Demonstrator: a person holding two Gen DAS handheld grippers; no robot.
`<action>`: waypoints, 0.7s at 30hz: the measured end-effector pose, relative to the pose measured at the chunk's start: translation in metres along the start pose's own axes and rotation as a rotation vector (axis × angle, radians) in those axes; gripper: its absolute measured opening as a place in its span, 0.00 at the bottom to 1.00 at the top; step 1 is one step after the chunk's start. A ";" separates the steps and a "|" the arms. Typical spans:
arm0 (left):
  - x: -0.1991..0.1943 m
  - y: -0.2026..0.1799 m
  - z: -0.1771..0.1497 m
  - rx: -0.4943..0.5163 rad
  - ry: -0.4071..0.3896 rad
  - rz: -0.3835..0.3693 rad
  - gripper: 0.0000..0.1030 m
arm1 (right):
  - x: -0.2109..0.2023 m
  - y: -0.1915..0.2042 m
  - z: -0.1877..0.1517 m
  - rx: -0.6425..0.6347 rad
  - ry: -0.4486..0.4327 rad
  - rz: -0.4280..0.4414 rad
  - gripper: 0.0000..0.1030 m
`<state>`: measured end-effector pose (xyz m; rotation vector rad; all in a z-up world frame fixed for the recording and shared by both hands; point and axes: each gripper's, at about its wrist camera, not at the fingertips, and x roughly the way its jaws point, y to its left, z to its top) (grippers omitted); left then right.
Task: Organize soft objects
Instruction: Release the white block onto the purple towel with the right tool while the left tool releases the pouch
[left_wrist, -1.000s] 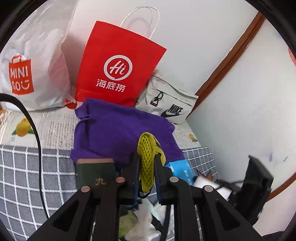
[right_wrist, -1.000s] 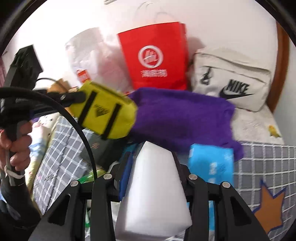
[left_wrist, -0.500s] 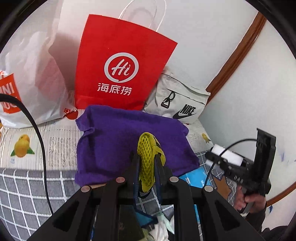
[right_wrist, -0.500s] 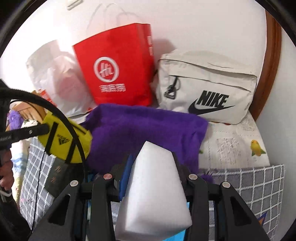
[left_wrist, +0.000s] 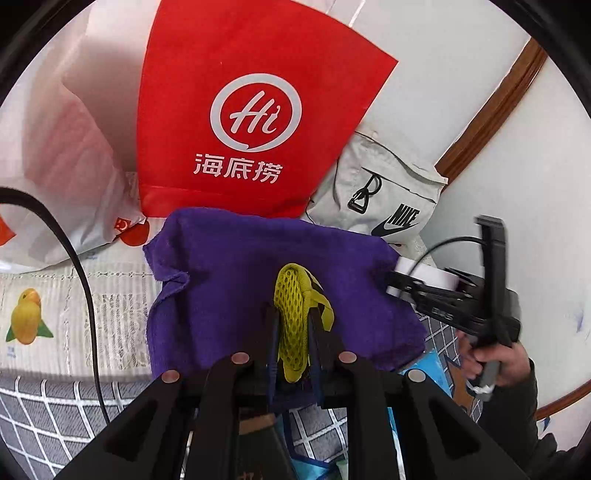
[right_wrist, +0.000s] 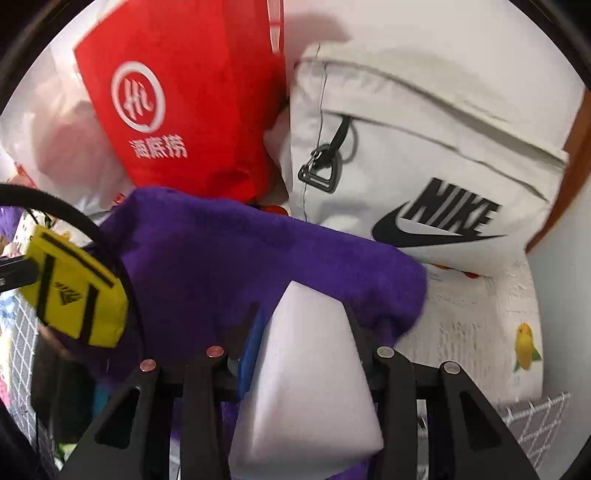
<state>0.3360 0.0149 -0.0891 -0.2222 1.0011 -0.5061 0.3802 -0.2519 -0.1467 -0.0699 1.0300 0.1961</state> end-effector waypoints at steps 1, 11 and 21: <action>0.003 0.001 0.002 -0.001 0.005 -0.002 0.14 | 0.007 -0.001 0.003 0.005 0.008 -0.002 0.39; 0.031 0.006 0.011 -0.021 0.051 -0.008 0.14 | 0.053 -0.008 0.016 -0.002 0.063 -0.006 0.39; 0.039 0.002 0.022 -0.011 0.058 -0.011 0.14 | 0.048 -0.005 0.011 -0.075 0.030 -0.013 0.77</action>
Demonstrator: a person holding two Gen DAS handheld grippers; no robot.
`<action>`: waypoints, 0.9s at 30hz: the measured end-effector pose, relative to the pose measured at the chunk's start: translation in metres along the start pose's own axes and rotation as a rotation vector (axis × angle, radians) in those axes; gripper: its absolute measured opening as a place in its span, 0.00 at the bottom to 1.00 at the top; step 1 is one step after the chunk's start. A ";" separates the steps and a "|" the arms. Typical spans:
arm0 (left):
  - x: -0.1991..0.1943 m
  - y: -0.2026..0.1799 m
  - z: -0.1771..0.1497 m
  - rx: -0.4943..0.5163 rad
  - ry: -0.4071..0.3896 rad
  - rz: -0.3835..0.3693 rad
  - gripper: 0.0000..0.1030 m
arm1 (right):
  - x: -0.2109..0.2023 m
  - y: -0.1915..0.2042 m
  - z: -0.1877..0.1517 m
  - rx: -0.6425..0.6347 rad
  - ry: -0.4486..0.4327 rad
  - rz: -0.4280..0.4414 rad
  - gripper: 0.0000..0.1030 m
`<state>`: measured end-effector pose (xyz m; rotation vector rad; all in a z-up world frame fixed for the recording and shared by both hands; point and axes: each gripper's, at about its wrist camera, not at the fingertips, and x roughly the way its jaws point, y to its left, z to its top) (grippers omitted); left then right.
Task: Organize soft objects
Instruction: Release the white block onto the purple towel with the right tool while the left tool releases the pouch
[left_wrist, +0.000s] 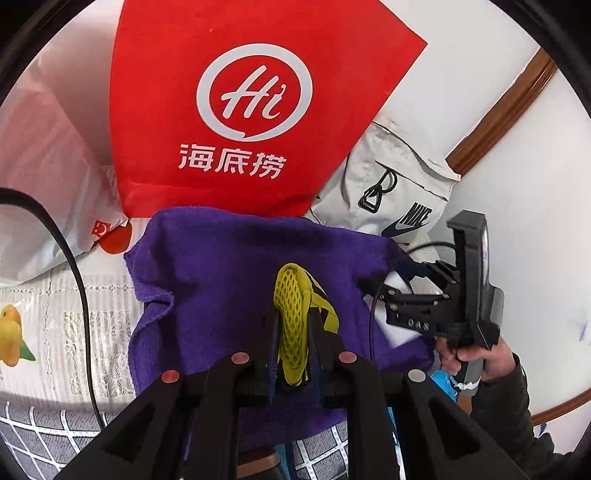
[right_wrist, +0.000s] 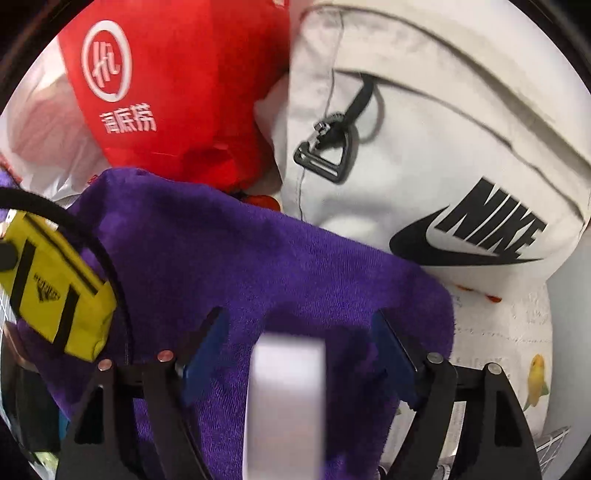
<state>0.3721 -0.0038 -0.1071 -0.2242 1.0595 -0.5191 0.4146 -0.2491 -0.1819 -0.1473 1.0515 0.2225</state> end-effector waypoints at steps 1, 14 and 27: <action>0.002 -0.001 0.003 0.001 0.003 -0.001 0.14 | -0.002 0.001 0.001 -0.001 -0.002 0.004 0.77; 0.028 0.024 0.026 -0.039 0.027 0.063 0.14 | -0.063 -0.001 -0.015 0.054 -0.065 0.022 0.77; 0.039 0.037 0.032 -0.038 0.072 0.167 0.35 | -0.112 0.013 -0.047 0.060 -0.138 0.084 0.77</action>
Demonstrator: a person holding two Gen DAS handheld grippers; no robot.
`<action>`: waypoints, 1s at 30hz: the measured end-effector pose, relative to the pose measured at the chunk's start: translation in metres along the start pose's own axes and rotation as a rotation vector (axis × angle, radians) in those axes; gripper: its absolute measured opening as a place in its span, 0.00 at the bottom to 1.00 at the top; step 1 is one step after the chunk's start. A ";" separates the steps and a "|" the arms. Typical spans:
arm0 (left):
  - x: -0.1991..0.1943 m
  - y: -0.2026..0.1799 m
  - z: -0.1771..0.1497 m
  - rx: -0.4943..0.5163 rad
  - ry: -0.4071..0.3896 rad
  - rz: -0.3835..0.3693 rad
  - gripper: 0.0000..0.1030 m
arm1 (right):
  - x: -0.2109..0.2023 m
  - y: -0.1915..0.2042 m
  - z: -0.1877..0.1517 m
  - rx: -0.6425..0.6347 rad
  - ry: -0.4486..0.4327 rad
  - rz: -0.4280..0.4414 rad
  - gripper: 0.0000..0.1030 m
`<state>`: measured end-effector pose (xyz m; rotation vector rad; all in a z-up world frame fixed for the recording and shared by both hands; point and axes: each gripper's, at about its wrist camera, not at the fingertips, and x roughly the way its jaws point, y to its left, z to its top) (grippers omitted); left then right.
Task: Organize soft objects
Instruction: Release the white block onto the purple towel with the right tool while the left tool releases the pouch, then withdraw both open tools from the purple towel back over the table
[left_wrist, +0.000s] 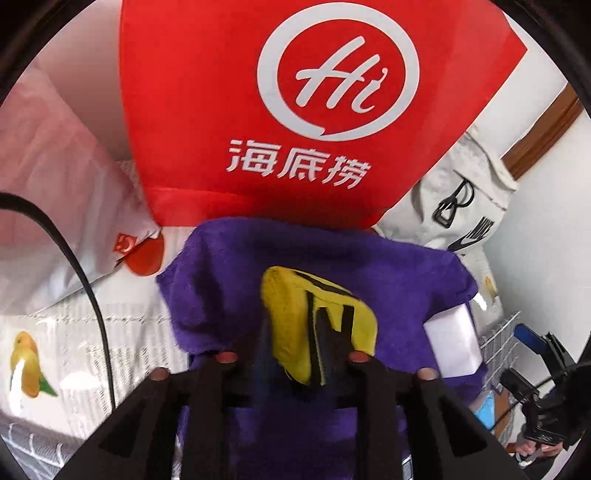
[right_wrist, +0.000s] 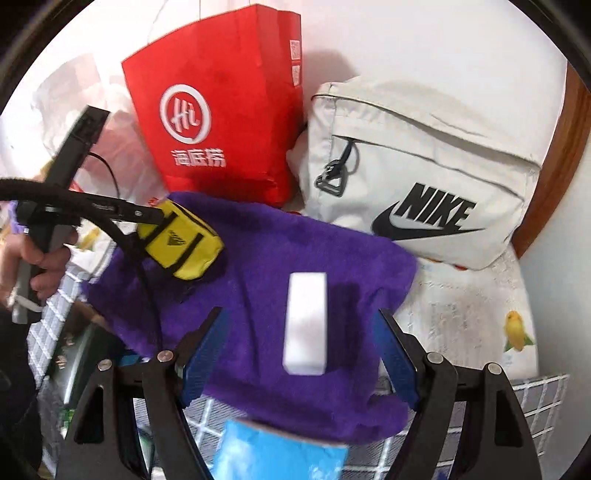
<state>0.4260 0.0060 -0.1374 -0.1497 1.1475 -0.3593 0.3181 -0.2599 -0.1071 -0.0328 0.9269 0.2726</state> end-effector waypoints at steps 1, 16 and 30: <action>-0.002 -0.002 -0.001 0.006 -0.002 0.028 0.38 | 0.000 0.000 -0.001 0.008 0.000 0.024 0.77; -0.056 -0.031 -0.043 0.102 -0.058 0.234 0.53 | -0.056 0.019 -0.038 0.040 -0.058 -0.020 0.77; -0.126 -0.044 -0.146 0.119 -0.092 0.209 0.53 | -0.149 0.051 -0.099 0.057 -0.190 -0.011 0.77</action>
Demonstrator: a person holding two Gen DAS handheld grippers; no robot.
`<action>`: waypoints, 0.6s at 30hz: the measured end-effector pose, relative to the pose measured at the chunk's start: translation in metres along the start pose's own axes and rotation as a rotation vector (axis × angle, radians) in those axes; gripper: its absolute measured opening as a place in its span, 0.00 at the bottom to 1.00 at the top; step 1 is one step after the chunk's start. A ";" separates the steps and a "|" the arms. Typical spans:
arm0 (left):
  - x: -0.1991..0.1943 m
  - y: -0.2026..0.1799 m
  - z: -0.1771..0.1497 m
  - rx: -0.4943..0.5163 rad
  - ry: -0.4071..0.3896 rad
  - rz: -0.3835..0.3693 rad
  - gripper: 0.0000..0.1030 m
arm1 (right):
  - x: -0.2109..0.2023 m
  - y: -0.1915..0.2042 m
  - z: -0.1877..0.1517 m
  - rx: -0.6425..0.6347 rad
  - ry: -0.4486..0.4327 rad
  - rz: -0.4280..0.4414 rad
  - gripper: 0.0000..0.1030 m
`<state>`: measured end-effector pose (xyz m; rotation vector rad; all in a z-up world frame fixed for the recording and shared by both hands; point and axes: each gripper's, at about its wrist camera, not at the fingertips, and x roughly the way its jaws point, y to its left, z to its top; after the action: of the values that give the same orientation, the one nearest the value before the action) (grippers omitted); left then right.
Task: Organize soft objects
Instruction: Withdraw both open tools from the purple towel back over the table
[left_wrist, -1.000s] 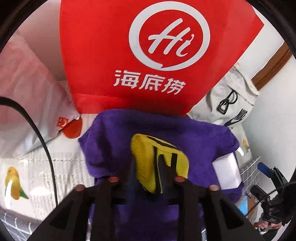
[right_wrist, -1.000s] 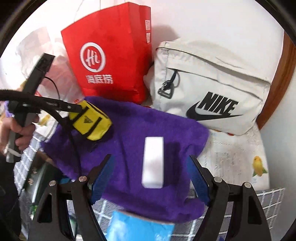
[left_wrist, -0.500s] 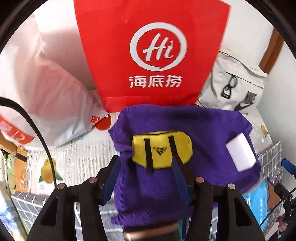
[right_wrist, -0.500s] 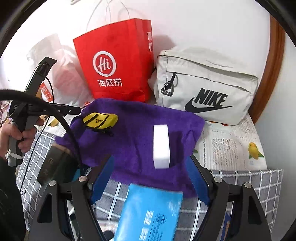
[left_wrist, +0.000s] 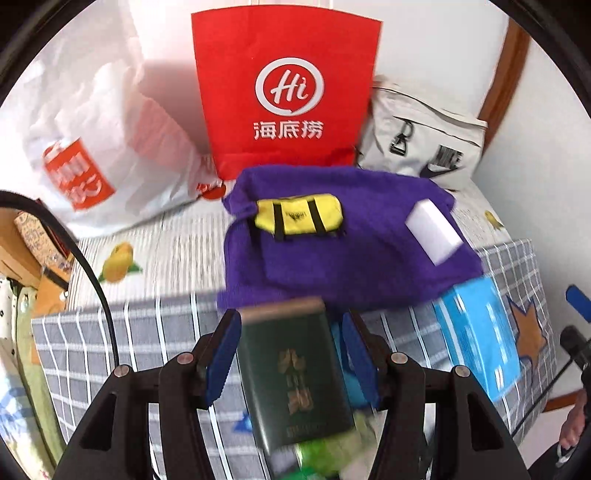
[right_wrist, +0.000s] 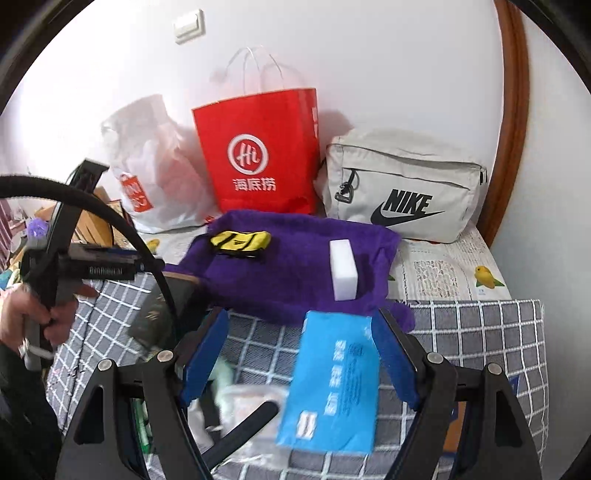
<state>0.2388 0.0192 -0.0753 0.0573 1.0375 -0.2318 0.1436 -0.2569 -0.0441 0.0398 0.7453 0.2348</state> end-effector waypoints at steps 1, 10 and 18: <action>-0.007 -0.001 -0.010 0.000 -0.008 -0.007 0.53 | -0.005 0.002 -0.004 0.001 -0.005 0.004 0.78; -0.033 -0.009 -0.072 0.018 -0.016 -0.029 0.55 | -0.028 0.028 -0.045 -0.015 0.023 0.008 0.78; -0.032 0.003 -0.122 -0.009 0.005 -0.016 0.59 | -0.029 0.044 -0.076 0.007 0.065 0.034 0.78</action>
<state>0.1206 0.0463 -0.1102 0.0417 1.0446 -0.2412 0.0629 -0.2243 -0.0759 0.0515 0.8103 0.2670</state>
